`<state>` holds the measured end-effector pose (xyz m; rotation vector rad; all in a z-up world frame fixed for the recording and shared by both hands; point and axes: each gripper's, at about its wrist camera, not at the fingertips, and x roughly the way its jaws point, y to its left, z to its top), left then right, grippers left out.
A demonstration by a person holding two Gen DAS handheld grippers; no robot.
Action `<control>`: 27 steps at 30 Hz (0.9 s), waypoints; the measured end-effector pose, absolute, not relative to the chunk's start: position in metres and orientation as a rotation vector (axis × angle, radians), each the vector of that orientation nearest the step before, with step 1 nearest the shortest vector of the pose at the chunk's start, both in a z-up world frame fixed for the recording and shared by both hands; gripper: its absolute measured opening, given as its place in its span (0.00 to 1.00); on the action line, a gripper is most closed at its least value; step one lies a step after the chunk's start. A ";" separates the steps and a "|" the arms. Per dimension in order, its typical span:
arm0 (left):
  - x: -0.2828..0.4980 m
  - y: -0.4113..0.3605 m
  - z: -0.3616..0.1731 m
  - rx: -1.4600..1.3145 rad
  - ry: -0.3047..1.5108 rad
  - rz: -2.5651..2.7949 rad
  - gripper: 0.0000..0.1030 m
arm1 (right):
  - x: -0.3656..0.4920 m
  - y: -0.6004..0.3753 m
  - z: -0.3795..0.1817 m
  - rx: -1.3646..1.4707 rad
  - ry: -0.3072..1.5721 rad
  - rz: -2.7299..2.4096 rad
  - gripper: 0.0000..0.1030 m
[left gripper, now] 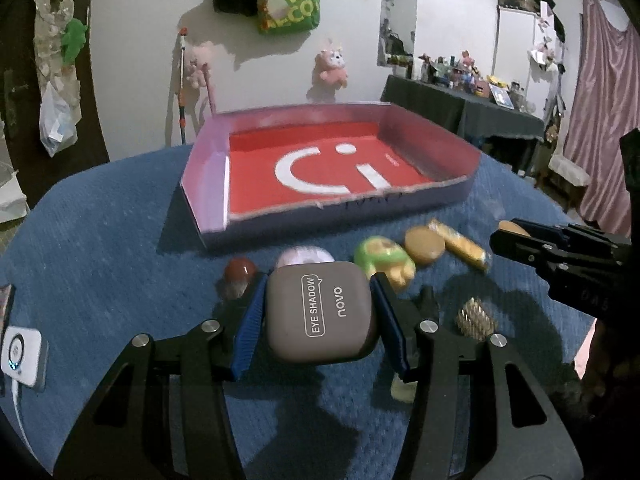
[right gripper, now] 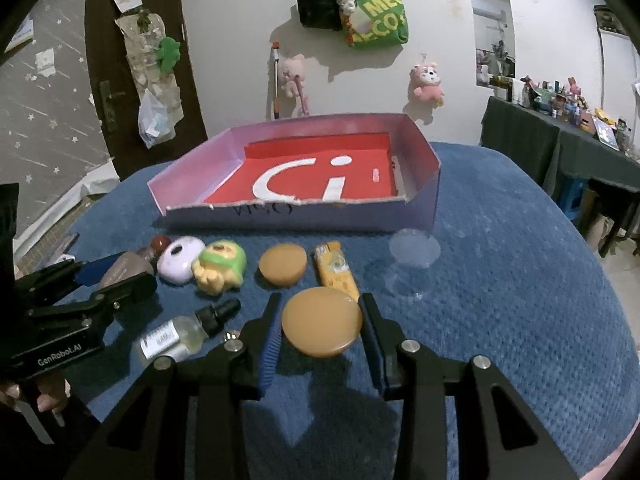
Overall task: Organize rigid objects
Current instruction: 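Carry the eye shadow case and sponge into the pink box and release both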
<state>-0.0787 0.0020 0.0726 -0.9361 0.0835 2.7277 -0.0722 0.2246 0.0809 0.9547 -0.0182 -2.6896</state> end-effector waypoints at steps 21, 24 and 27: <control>-0.226 0.019 0.089 -1.158 0.260 2.596 0.49 | -0.227 0.194 0.124 1.086 0.232 -2.531 0.39; -0.238 0.020 0.076 -1.234 0.279 2.553 0.49 | -0.245 0.193 0.111 1.183 0.289 -2.491 0.39; -0.246 0.024 0.066 -1.283 0.319 2.523 0.49 | -0.260 0.191 0.103 1.260 0.342 -2.465 0.39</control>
